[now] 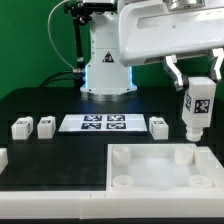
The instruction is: Assemble one leg
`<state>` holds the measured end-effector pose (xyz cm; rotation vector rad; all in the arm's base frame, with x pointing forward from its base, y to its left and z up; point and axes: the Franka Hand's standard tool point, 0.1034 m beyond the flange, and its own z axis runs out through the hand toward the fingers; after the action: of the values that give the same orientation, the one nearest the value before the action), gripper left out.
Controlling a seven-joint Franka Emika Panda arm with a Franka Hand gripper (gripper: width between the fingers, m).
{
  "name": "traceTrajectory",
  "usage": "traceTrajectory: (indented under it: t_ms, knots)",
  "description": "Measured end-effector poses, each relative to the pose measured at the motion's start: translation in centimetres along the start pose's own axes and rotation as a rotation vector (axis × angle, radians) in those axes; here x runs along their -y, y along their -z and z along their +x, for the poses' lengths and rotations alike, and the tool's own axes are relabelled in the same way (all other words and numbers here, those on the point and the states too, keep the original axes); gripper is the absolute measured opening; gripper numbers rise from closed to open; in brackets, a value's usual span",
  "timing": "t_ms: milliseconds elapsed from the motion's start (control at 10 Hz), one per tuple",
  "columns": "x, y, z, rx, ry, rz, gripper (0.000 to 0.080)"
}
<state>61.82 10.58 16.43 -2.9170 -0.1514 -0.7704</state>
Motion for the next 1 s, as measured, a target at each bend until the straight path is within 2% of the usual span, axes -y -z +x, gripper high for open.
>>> traceTrajectory:
  t_ms: [200,300,500,700,1000]
  knots:
    - [0.0,-0.1,-0.1,0.001,0.000,0.000,0.0295]
    - [-0.1,-0.6,-0.3,-0.008,0.007,-0.001,0.0295]
    - [-0.5,-2.0,0.3,-0.015,0.002,0.002,0.0295]
    - [0.1,-3.6,-0.4,-0.002,0.001,0.011,0.0295]
    - [0.3,-5.0,-1.7,0.022,-0.001,0.015,0.0295]
